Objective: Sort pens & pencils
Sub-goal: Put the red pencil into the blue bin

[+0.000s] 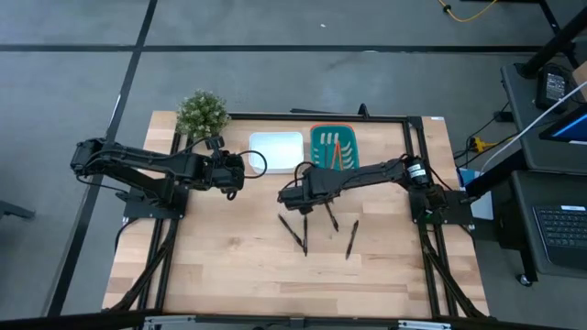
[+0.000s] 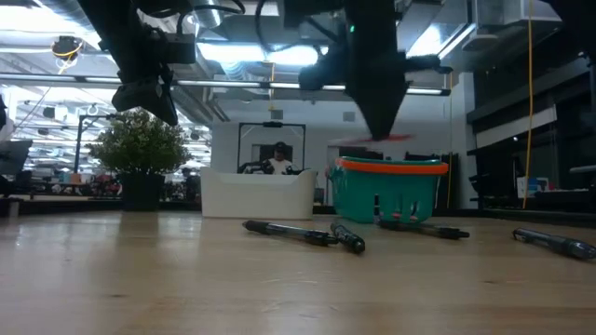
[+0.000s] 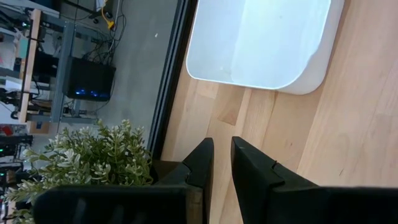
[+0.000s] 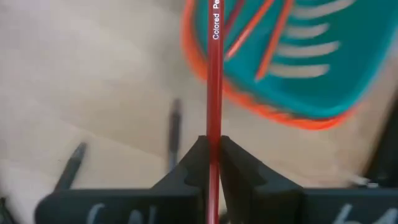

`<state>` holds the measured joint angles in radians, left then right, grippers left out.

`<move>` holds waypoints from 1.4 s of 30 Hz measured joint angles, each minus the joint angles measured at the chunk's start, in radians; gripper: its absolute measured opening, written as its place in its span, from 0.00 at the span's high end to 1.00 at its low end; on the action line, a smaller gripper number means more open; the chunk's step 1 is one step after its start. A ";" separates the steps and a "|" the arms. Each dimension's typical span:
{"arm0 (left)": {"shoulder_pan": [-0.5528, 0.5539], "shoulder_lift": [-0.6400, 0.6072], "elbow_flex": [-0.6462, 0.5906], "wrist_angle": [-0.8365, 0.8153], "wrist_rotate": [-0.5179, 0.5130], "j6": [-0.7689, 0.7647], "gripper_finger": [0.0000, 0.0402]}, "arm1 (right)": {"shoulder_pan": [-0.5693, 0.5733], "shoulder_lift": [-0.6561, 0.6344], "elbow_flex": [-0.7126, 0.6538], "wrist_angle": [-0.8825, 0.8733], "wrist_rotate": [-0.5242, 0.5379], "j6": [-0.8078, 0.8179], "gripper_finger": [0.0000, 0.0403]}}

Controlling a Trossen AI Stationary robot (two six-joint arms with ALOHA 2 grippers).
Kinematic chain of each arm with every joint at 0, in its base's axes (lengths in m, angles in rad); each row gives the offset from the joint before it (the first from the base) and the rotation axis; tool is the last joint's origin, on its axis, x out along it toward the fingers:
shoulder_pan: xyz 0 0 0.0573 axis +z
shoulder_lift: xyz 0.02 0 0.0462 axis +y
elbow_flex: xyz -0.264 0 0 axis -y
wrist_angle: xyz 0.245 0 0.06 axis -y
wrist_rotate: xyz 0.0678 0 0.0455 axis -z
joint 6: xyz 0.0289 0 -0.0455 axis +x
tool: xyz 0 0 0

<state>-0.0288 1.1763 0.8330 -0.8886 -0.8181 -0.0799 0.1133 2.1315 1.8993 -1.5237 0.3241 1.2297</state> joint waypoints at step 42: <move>0.000 0.000 0.000 0.000 0.000 0.004 0.87 | -0.314 -0.004 -0.144 0.018 0.056 -0.292 0.92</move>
<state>-0.0288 1.1763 0.8330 -0.8889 -0.8178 -0.0764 -0.2004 2.1277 1.7557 -1.5056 0.3805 0.9373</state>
